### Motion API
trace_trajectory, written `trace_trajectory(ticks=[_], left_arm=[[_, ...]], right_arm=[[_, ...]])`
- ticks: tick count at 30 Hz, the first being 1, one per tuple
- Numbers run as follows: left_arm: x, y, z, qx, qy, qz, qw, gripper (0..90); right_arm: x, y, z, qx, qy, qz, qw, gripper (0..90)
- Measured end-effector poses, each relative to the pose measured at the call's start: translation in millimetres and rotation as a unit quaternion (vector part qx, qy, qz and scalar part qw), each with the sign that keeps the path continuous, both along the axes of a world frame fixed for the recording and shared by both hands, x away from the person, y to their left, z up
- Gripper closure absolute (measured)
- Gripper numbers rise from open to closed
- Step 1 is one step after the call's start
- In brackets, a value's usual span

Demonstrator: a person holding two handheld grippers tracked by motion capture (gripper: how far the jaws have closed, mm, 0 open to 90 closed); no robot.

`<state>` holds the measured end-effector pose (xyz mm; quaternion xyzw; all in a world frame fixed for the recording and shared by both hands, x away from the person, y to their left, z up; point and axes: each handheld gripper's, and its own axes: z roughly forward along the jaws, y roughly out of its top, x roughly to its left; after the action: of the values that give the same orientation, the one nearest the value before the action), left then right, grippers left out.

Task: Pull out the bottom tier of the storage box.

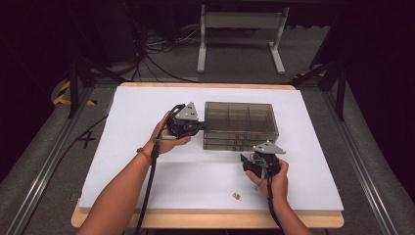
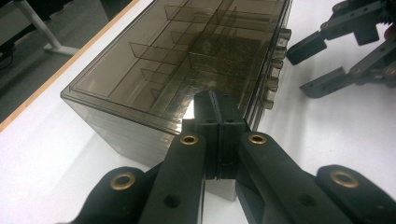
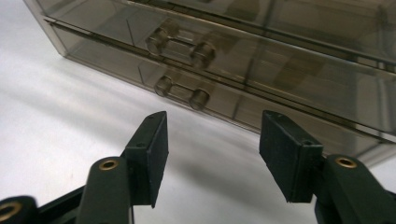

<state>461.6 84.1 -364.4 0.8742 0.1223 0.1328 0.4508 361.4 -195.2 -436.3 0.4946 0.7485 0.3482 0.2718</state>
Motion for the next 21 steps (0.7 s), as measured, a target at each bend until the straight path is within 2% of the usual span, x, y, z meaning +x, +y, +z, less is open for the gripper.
trace_trajectory(ticks=[3,8,14,15,17,21], left_arm=[[0.3,0.4,-0.7,-0.005,0.003,0.0,1.0,90.0],[-0.4,-0.2,-0.1,0.0,-0.002,-0.001,1.0,90.0],[-1.0,-1.3,0.5,0.004,-0.005,0.001,1.0,90.0],[-1.6,-1.8,0.6,0.006,-0.006,0.002,1.0,90.0],[-2.3,-2.6,0.7,0.007,-0.008,0.002,0.9999,90.0],[-3.3,-3.8,0.8,0.01,-0.013,0.006,0.9998,90.0]], right_arm=[[4.4,11.0,-3.2,0.004,0.001,-0.012,0.9999,46.2],[9.8,24.4,-7.0,-0.005,0.003,-0.028,0.9996,47.4],[12.1,36.7,-12.3,-0.011,0.01,-0.033,0.9993,49.3],[11.9,38.8,-13.0,-0.012,0.007,-0.042,0.999,50.6],[12.1,38.2,-13.2,-0.003,0.007,-0.054,0.9985,54.9],[12.5,41.0,-13.5,0.0,0.01,-0.07,0.9975,51.8]])
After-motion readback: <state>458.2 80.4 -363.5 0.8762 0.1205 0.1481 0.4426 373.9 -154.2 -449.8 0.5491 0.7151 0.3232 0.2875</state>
